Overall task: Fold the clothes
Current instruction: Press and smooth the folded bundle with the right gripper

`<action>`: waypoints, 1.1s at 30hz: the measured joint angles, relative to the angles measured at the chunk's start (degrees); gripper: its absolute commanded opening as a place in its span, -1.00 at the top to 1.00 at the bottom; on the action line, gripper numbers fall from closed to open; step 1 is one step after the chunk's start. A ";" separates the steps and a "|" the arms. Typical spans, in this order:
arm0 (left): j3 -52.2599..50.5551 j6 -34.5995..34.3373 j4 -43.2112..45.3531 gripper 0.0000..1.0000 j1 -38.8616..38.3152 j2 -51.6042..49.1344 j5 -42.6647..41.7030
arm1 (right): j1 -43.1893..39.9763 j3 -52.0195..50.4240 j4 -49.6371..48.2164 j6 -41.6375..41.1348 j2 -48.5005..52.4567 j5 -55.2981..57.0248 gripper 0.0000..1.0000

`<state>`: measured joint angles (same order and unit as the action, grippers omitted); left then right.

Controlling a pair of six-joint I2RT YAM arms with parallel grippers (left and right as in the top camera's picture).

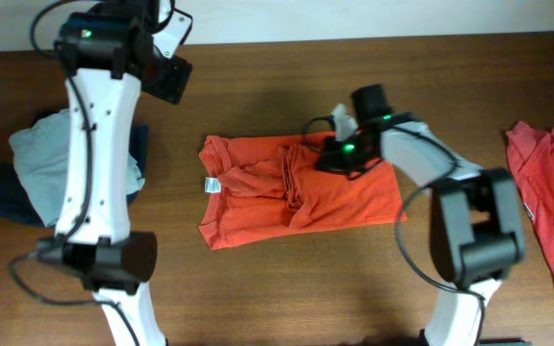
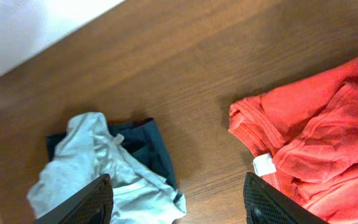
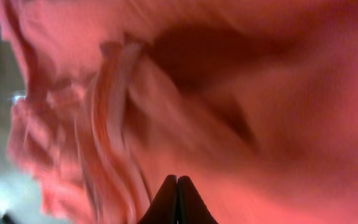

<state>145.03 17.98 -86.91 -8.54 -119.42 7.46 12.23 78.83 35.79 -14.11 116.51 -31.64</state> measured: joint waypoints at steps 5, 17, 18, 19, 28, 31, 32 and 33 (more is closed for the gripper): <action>0.00 -0.68 0.13 -0.36 0.00 8.26 0.04 | 6.73 -0.02 -17.68 -8.15 5.84 1.27 0.92; -0.85 -1.31 -0.66 -0.43 0.00 16.63 -0.17 | 11.52 1.14 -36.02 -11.43 6.14 -20.15 0.92; -1.73 -1.33 -0.46 -0.42 0.00 16.61 -0.44 | 10.93 1.11 -34.84 -11.41 5.95 -20.65 0.92; -2.71 -1.33 -0.11 -0.42 0.00 16.57 -0.57 | 9.92 1.25 -32.00 -11.15 5.55 -21.33 0.92; -10.91 -5.46 0.04 -0.42 0.68 15.47 -1.46 | -5.31 1.90 4.35 -3.93 -0.44 -18.86 0.92; -10.97 -8.28 -1.95 -0.43 2.40 15.39 -1.44 | -4.87 1.49 10.40 -1.38 -0.44 -13.97 0.91; -10.97 -9.31 -2.89 -0.43 3.21 15.39 -1.51 | -4.07 1.33 10.99 -0.74 -0.44 -12.61 0.91; -11.02 -10.51 -4.33 -0.44 4.15 15.39 -1.53 | -2.78 1.11 11.23 -0.02 -0.44 -10.95 0.91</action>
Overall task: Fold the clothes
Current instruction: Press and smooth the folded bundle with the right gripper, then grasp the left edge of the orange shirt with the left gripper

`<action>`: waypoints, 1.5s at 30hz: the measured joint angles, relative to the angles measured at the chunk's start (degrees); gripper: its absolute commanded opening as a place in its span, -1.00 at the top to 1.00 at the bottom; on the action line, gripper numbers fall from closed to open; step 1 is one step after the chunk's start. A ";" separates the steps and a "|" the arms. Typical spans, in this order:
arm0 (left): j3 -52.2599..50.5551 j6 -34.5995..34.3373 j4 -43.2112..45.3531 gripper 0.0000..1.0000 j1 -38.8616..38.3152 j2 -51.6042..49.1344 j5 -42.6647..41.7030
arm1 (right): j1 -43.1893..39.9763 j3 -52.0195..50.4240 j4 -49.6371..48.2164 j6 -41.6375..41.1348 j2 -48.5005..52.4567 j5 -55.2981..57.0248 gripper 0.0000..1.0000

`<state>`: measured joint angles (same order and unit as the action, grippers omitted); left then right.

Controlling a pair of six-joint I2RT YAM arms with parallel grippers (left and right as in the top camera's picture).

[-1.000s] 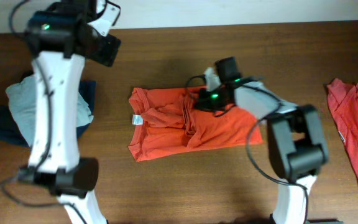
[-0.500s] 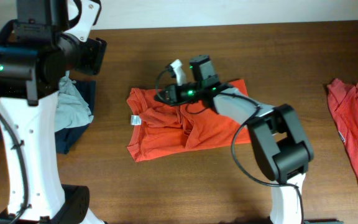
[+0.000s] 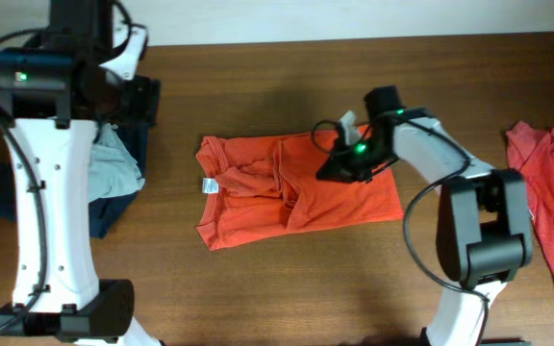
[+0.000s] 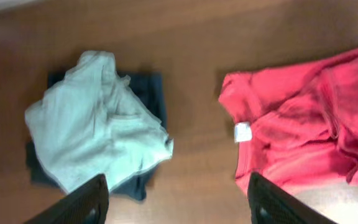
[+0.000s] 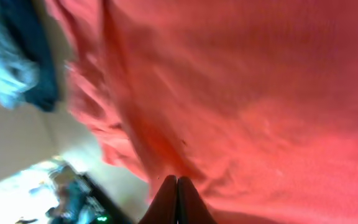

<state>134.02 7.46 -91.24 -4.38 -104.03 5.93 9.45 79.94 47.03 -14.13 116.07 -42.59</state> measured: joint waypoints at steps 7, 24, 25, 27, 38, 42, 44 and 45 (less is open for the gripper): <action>-5.57 -4.76 -2.80 -0.53 5.27 0.00 -4.48 | 12.50 -1.53 -4.55 2.08 0.00 5.11 0.92; -52.52 -7.39 31.65 -0.74 5.64 -0.22 -22.71 | 4.13 5.40 2.14 14.45 -13.11 2.93 0.80; -54.18 -7.50 33.31 -0.74 5.64 -0.24 -23.50 | 1.90 5.77 2.60 14.38 -14.60 3.76 0.80; -58.73 -8.07 38.77 -0.74 5.64 -0.24 -25.62 | -2.45 6.36 4.00 14.40 -16.76 4.85 0.79; -70.29 -10.38 55.08 -0.74 4.79 -0.39 -30.16 | -14.16 6.40 11.32 14.43 -17.66 6.99 0.81; -70.44 -10.60 56.33 -0.74 2.34 -0.92 -30.60 | -14.27 6.40 11.32 14.40 -17.66 7.06 0.81; -70.44 -10.75 56.78 -0.74 0.61 -1.79 -30.86 | -14.27 6.40 11.30 14.40 -17.66 7.06 0.81; -70.44 -11.02 56.85 -0.74 -0.13 -2.51 -30.93 | -14.27 6.40 11.30 14.40 -17.66 7.06 0.81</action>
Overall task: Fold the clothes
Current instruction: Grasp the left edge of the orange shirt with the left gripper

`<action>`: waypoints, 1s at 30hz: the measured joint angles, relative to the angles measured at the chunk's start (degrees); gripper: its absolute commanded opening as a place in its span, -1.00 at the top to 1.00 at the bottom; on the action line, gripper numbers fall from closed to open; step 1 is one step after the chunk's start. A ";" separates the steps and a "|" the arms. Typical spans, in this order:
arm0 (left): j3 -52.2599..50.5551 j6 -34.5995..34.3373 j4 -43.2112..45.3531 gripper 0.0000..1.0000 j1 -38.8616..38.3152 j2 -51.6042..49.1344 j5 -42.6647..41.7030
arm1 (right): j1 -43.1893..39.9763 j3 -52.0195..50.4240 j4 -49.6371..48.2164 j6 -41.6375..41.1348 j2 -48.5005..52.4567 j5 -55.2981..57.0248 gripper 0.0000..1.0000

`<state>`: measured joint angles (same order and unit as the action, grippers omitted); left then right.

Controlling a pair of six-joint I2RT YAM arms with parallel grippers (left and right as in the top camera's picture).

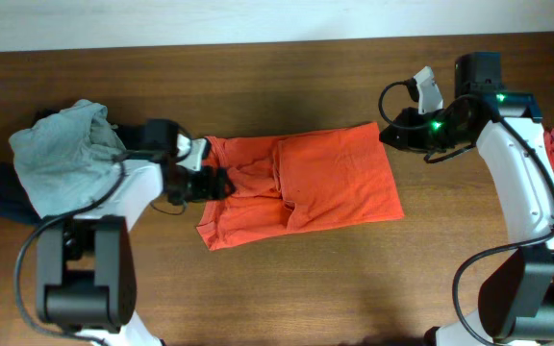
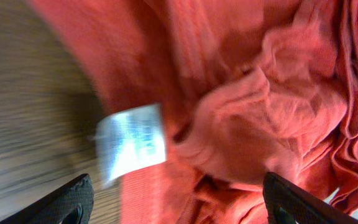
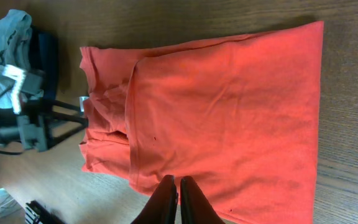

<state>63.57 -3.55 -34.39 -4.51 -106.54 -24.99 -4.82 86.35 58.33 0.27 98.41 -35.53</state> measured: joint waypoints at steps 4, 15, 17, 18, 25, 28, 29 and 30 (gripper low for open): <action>0.81 -0.87 0.50 -0.59 -1.97 -1.81 -1.16 | 0.00 0.00 0.13 0.02 0.00 0.02 0.81; 1.18 -3.23 1.79 0.74 -1.46 -4.28 -2.05 | 0.00 0.00 0.48 0.02 0.00 0.17 0.81; 1.22 -3.30 1.40 0.92 -1.07 -4.70 -2.25 | 0.00 0.00 0.63 0.02 0.00 0.17 0.81; 1.27 -3.13 0.52 0.99 -0.90 -4.70 -2.10 | 0.00 0.00 0.70 0.00 0.00 0.17 0.81; 6.75 -0.50 -14.12 0.99 3.93 -4.92 -0.72 | 0.00 0.00 1.29 0.02 0.00 0.17 0.81; 11.39 1.55 -19.65 0.99 6.67 -4.66 0.48 | 0.00 0.00 1.27 -0.02 0.00 0.20 0.81; 12.83 2.19 -20.87 0.99 7.34 -4.35 0.81 | 0.00 0.00 1.31 0.02 0.00 0.17 0.80; 14.25 2.69 -21.94 0.99 7.93 -4.02 1.11 | 0.00 0.00 1.29 0.00 0.00 0.17 0.80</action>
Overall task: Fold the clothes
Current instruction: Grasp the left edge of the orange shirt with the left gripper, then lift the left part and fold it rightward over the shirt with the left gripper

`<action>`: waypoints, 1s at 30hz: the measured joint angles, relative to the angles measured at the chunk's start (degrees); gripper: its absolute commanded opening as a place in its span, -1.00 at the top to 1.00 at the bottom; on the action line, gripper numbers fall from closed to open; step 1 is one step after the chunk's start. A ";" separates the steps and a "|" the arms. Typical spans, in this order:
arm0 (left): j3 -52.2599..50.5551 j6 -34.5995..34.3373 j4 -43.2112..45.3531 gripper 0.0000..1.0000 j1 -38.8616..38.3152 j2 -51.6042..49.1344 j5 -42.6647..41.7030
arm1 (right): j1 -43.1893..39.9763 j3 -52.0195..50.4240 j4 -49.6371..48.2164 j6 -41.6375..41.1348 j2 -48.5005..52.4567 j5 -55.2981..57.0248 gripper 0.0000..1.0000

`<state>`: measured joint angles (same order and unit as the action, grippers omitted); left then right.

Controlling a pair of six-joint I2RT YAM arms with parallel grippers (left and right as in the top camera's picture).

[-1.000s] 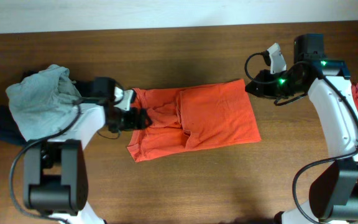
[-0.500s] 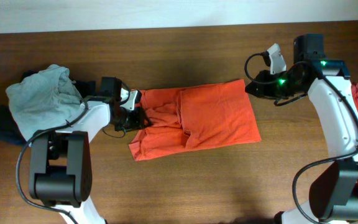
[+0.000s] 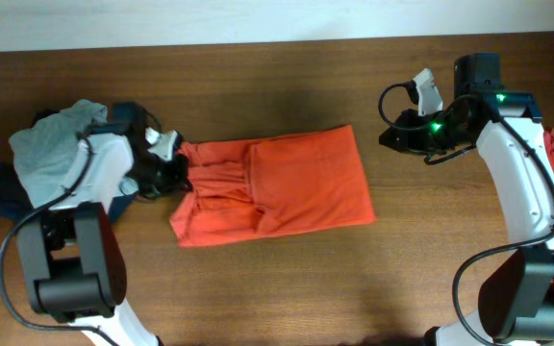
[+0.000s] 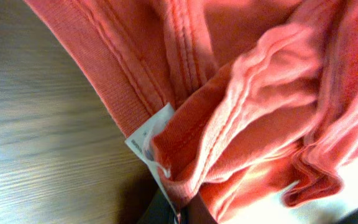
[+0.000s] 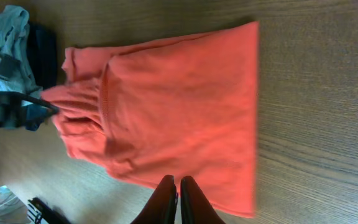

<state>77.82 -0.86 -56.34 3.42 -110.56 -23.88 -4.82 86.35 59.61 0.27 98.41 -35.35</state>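
Observation:
An orange shirt (image 3: 277, 183) lies folded in half on the brown table, its collar end to the left. My left gripper (image 3: 173, 163) is shut on the collar edge by the white label (image 4: 146, 142), with bunched orange cloth (image 4: 247, 106) filling the left wrist view. My right gripper (image 3: 390, 135) hangs shut and empty above the table, right of the shirt's far right corner. From the right wrist view the whole orange shirt (image 5: 166, 118) shows below the shut fingers (image 5: 178, 199).
A pale grey-green garment (image 3: 51, 154) lies on a dark blue one (image 3: 8, 192) at the left edge, behind my left arm. Another red garment lies at the right table edge. The table's far edge (image 3: 277, 40) meets a white wall.
My left gripper has shut on the shirt's collar edge and moved left; the whole shirt now lies further left. The right arm has not moved.
First my right gripper was shut on the crumpled shirt's upper middle while the left arm was high over the grey pile. Then the right held cloth further right. Later the shirt lay flatter, the right gripper clear, the left open at the collar. Now the left holds the collar.

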 measured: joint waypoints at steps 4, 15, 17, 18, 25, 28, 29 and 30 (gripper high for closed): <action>6.40 1.31 -5.79 0.99 0.76 0.70 0.76 | 0.00 0.00 -0.02 0.00 0.00 0.00 0.80; 21.70 1.70 -16.33 0.99 -8.28 0.76 3.67 | 0.00 0.00 -0.07 0.02 0.00 0.00 0.81; 23.69 1.16 -16.92 0.99 -12.00 0.76 4.81 | 0.00 0.00 -0.07 0.00 0.00 0.02 0.80; 24.59 0.81 -16.96 0.99 -13.97 0.76 5.27 | 0.00 0.00 -0.07 0.02 0.00 0.02 0.80; 27.87 -3.74 -15.63 0.99 -28.17 0.79 11.32 | 0.00 0.00 0.04 0.00 0.00 0.90 0.80; 27.87 -5.75 -13.35 0.99 -32.94 0.76 13.66 | 0.00 0.00 1.16 -1.86 0.00 3.39 0.78; 27.87 -6.27 -12.52 0.99 -34.12 0.76 14.36 | 0.00 0.00 1.62 -2.99 0.00 4.63 0.79; 27.87 -6.71 -11.47 0.99 -35.34 0.61 14.93 | 0.00 0.00 1.97 -3.61 0.00 5.64 0.79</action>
<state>105.69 -7.57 -67.81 -31.92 -109.95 -8.95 -4.82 86.35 61.58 -3.33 98.41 -29.71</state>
